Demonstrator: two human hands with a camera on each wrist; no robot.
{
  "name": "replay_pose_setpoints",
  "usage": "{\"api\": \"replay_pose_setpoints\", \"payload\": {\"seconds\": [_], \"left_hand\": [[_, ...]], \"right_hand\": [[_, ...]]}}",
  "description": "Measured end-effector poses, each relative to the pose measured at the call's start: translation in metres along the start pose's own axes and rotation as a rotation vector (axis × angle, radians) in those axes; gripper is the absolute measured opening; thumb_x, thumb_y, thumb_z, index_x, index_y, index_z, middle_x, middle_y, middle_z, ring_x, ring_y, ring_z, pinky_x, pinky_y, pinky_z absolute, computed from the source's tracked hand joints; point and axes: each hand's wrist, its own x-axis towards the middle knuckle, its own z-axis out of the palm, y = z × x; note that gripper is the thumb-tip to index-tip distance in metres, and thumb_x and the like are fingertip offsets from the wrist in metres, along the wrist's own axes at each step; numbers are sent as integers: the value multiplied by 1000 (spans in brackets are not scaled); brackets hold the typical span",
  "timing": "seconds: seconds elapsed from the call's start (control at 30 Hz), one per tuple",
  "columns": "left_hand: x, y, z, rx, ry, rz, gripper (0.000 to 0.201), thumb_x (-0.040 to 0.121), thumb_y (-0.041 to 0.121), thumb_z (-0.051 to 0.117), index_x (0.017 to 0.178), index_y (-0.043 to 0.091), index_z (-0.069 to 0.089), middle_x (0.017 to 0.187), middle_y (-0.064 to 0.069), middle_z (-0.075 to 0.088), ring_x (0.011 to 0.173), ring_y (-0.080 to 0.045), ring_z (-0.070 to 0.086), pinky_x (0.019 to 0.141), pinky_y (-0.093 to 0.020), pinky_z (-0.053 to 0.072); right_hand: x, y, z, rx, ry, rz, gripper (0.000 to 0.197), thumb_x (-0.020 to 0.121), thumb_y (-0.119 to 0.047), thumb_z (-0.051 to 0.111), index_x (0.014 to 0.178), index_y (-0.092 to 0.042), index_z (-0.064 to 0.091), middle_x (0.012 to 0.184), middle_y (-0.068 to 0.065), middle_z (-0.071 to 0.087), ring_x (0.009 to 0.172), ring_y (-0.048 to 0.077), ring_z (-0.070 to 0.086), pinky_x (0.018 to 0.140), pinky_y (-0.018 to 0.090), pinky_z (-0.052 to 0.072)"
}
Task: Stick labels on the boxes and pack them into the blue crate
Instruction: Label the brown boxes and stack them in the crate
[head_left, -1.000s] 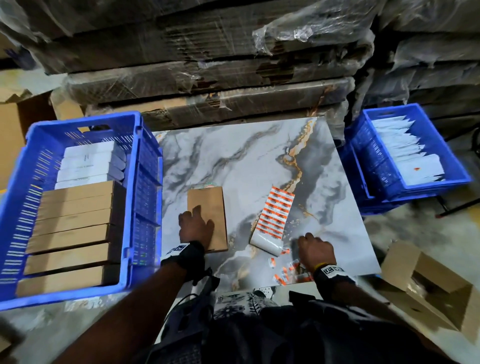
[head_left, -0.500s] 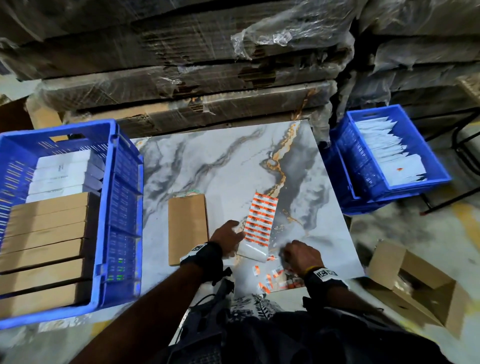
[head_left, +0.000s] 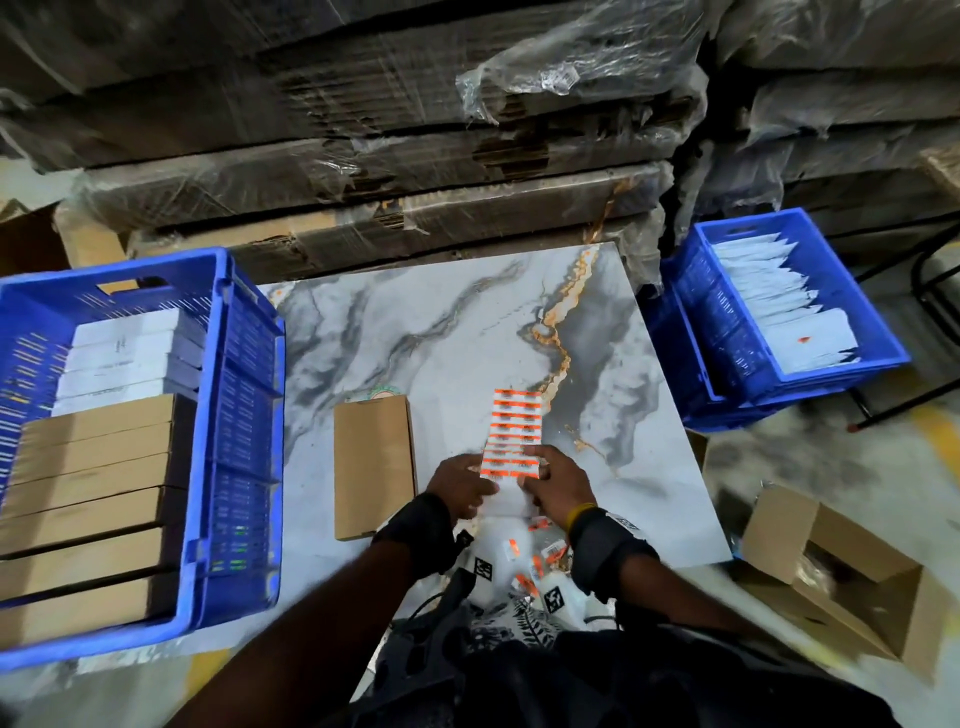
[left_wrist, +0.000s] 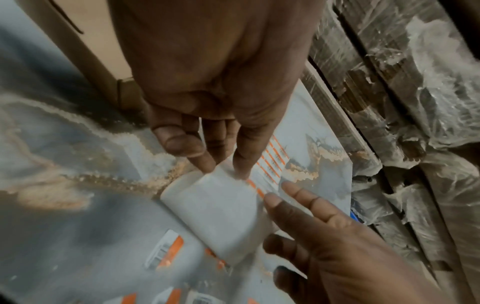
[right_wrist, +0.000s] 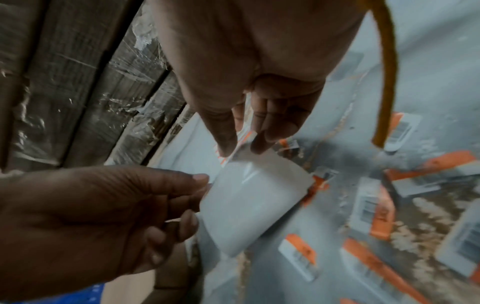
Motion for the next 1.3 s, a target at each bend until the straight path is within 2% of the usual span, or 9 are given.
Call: {"api": "replay_pose_setpoints", "payload": {"seconds": [0.1, 0.2, 0.3, 0.4, 0.47, 0.63, 0.93, 1.13, 1.3], "left_hand": [[-6, 9, -3, -36, 62, 211, 39, 73, -17, 68, 109, -2, 69, 93, -13, 71, 60, 1, 62, 64, -18, 51], [-9, 17, -12, -35, 131, 326, 22, 72, -1, 77, 94, 0, 74, 98, -17, 74, 82, -15, 66, 85, -39, 53], [-9, 26, -18, -33, 187, 340, 29, 68, 27, 80, 86, 6, 74, 86, -16, 74, 73, -13, 62, 76, -38, 54], [-23, 42, -22, -32, 211, 382, 16, 82, 17, 75, 92, 5, 72, 72, -4, 69, 57, -8, 59, 55, -19, 46], [-30, 47, -24, -34, 189, 417, 11, 88, 9, 68, 96, 2, 70, 73, -6, 68, 56, -10, 62, 53, -20, 47], [-39, 51, -31, -56, 159, 504, 21, 88, -9, 58, 96, 8, 67, 81, -9, 67, 69, -17, 67, 75, -32, 56], [-49, 53, -41, 144, 237, 667, 13, 93, 12, 63, 100, 3, 69, 77, -3, 68, 57, -9, 68, 60, -17, 51], [-50, 52, -41, 384, 294, 749, 16, 91, 24, 57, 94, 18, 72, 65, 1, 70, 62, -5, 66, 71, -26, 53], [-47, 52, -37, 467, 337, 779, 19, 90, 28, 57, 93, 19, 73, 74, -2, 73, 68, -12, 68, 70, -33, 54]], "right_hand": [[7, -12, -4, 121, 91, -19, 30, 84, -3, 68, 111, -16, 64, 88, 4, 68, 74, 18, 62, 59, 15, 45], [11, -29, -7, 97, 160, -48, 27, 84, -7, 70, 108, -18, 66, 95, 4, 64, 85, 21, 61, 69, 22, 47], [8, -45, -6, -134, 292, -242, 30, 82, -14, 71, 110, -22, 69, 114, 4, 52, 102, 19, 59, 87, 29, 50], [3, -58, 1, -315, 298, -566, 31, 81, -15, 70, 110, -25, 72, 110, -1, 56, 102, 15, 56, 88, 30, 49], [1, -64, 3, -366, 280, -673, 33, 81, -15, 69, 111, -27, 73, 106, -3, 63, 100, 16, 59, 86, 34, 51], [-1, -80, 0, -452, 281, -735, 28, 86, -22, 69, 114, -28, 72, 105, -4, 69, 99, 17, 62, 83, 28, 41], [-3, -88, -1, -411, 265, -811, 21, 87, -27, 70, 107, -21, 75, 97, 1, 74, 89, 21, 68, 81, 38, 54], [-6, -88, -2, -506, 296, -866, 22, 84, -26, 63, 100, -20, 77, 89, 0, 75, 81, 22, 69, 73, 36, 55], [-7, -89, -4, -508, 300, -871, 24, 84, -30, 59, 97, -21, 77, 89, -1, 75, 82, 21, 69, 74, 34, 54]]}}
